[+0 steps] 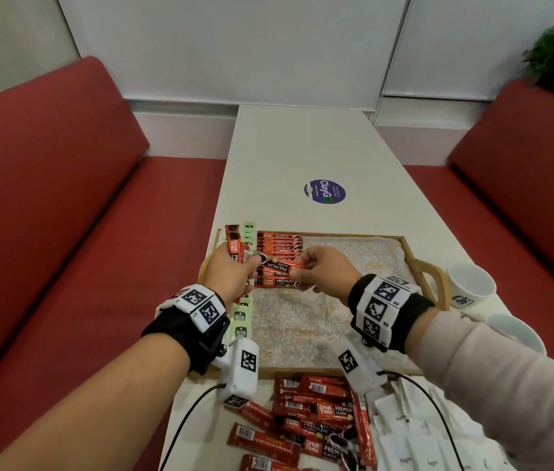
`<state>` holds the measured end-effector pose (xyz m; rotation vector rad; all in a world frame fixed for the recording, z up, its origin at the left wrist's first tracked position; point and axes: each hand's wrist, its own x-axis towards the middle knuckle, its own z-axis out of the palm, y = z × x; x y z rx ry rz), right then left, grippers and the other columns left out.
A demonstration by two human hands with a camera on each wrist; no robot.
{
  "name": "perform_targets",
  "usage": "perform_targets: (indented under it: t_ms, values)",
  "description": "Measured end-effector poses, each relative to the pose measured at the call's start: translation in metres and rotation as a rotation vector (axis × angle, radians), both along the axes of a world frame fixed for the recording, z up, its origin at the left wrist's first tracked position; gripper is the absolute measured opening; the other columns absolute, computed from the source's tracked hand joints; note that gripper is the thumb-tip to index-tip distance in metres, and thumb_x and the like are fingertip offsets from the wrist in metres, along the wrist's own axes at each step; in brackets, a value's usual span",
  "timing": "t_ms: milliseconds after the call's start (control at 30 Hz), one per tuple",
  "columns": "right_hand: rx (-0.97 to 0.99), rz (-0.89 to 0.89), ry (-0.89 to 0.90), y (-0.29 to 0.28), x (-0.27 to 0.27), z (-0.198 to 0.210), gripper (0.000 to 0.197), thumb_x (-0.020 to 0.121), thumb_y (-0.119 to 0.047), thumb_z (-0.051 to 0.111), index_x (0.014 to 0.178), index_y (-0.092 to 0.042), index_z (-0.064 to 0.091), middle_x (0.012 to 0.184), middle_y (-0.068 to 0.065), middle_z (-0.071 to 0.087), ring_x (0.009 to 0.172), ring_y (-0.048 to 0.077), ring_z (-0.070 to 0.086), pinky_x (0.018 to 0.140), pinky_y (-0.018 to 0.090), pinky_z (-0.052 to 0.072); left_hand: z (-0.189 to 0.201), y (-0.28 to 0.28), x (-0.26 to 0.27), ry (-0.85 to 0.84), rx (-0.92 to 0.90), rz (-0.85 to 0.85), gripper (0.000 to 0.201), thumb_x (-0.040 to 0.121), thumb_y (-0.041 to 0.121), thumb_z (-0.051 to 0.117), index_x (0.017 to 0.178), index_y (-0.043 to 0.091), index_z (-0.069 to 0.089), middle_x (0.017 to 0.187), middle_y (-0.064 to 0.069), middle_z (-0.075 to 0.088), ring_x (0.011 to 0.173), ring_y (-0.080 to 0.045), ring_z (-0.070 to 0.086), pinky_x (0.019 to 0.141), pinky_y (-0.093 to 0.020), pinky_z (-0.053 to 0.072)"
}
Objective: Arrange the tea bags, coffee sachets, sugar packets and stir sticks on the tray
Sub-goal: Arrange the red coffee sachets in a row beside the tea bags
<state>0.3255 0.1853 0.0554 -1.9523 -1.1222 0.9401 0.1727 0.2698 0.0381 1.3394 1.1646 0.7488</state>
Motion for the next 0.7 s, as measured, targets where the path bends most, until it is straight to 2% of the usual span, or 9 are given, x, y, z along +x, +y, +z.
perform_targets:
  t_ms: [67,100,200,267,333,400,467,567,700]
  values:
    - [-0.031,0.064,-0.148,0.003,0.003,0.0,0.015,0.081,-0.026,0.074,0.087,-0.016,0.064,0.088,0.004,0.068,0.079,0.018,0.063,0.077,0.033,0.052,0.004,-0.003,0.0,0.054,0.071,-0.057,0.015,0.088,0.015,0.065,0.099,0.018,0.056,0.084,0.001,0.063,0.065,-0.007,0.059,0.048,-0.021,0.049]
    - [-0.036,0.097,-0.186,0.004,0.003,0.0,0.018,0.081,-0.029,0.074,0.092,-0.017,0.066,0.089,0.001,0.067,0.08,0.016,0.062,0.079,0.032,0.051,0.006,-0.004,0.0,0.084,0.108,-0.094,0.017,0.088,0.015,0.065,0.102,0.016,0.056,0.081,0.004,0.062,0.064,-0.006,0.058,0.045,-0.017,0.049]
    - [-0.023,0.21,-0.283,0.006,-0.004,0.008,0.023,0.087,-0.029,0.067,0.104,-0.012,0.066,0.086,-0.002,0.061,0.071,0.012,0.056,0.064,0.022,0.044,0.012,-0.009,0.006,0.133,0.167,-0.175,0.018,0.086,0.015,0.067,0.101,0.016,0.057,0.081,0.004,0.063,0.065,-0.007,0.059,0.044,-0.014,0.048]
    - [0.0,0.24,-0.302,0.009,-0.007,0.01,0.017,0.089,-0.024,0.064,0.095,-0.008,0.065,0.077,0.002,0.058,0.062,0.017,0.052,0.054,0.024,0.041,0.013,-0.01,0.01,0.114,0.157,-0.192,0.016,0.086,0.016,0.067,0.1,0.015,0.058,0.084,-0.001,0.065,0.066,-0.01,0.059,0.05,-0.019,0.05]
    - [0.037,0.179,-0.286,0.012,-0.007,0.01,0.013,0.089,-0.021,0.063,0.081,-0.012,0.061,0.073,0.003,0.056,0.066,0.02,0.054,0.059,0.03,0.047,0.013,-0.009,0.011,0.085,0.126,-0.15,0.017,0.088,0.018,0.066,0.103,0.014,0.058,0.083,-0.001,0.065,0.064,-0.009,0.06,0.05,-0.019,0.051]
    - [0.077,0.08,-0.221,0.015,-0.006,0.008,0.011,0.089,-0.02,0.062,0.08,-0.018,0.056,0.076,0.001,0.059,0.071,0.021,0.059,0.069,0.038,0.053,0.011,-0.009,0.009,0.078,0.105,-0.111,0.021,0.089,0.02,0.066,0.107,0.014,0.059,0.081,0.001,0.065,0.063,-0.007,0.06,0.047,-0.016,0.051]
    - [0.112,-0.01,-0.064,0.016,-0.005,0.008,0.008,0.09,-0.015,0.06,0.092,-0.014,0.052,0.078,0.006,0.063,0.067,0.022,0.063,0.07,0.04,0.057,0.008,-0.008,0.006,0.086,0.096,-0.109,0.024,0.088,0.02,0.067,0.109,0.011,0.06,0.079,0.001,0.064,0.061,-0.007,0.058,0.045,-0.015,0.049]
    - [0.152,-0.088,0.177,0.014,-0.003,0.008,0.01,0.092,-0.006,0.055,0.096,-0.01,0.046,0.074,0.011,0.063,0.059,0.02,0.063,0.064,0.036,0.058,0.004,-0.008,0.001,0.128,0.087,-0.128,0.024,0.086,0.019,0.07,0.107,0.011,0.062,0.078,0.001,0.065,0.061,-0.007,0.058,0.044,-0.015,0.05]
    - [0.175,-0.122,0.398,0.01,-0.002,0.008,0.011,0.095,-0.003,0.051,0.09,-0.01,0.045,0.074,0.015,0.063,0.062,0.023,0.064,0.06,0.031,0.057,0.001,-0.006,-0.002,0.159,0.079,-0.14,0.025,0.084,0.02,0.071,0.106,0.014,0.062,0.079,0.005,0.065,0.064,-0.006,0.06,0.047,-0.016,0.051]
